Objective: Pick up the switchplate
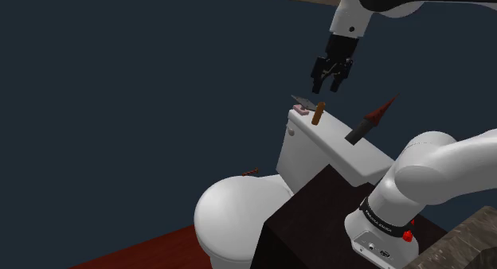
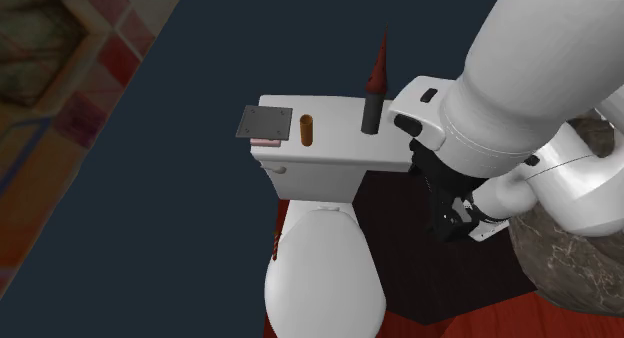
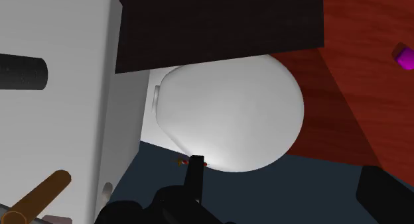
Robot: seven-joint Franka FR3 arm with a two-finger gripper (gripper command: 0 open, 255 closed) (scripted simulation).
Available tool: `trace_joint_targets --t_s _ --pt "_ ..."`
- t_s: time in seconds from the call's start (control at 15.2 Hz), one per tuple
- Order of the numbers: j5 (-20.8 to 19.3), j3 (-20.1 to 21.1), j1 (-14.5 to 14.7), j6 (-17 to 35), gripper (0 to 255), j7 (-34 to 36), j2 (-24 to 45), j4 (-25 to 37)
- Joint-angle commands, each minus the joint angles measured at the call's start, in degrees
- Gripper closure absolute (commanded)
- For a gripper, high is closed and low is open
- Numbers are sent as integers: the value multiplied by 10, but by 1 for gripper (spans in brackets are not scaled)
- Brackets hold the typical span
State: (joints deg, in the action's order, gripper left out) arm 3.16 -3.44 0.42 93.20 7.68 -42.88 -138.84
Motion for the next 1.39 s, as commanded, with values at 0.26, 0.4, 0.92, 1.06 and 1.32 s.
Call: trace_joint_targets --t_s 0.26,0.4,0.92,1.06,1.32 --pt "-49 15 -15 65 0 8 64 -8" --pt "-76 22 -24 96 0 15 99 -8" --pt "-202 44 -67 201 0 70 251 21" --pt "-239 47 -78 219 0 90 291 36" --pt "-317 49 -97 245 0 134 372 75"
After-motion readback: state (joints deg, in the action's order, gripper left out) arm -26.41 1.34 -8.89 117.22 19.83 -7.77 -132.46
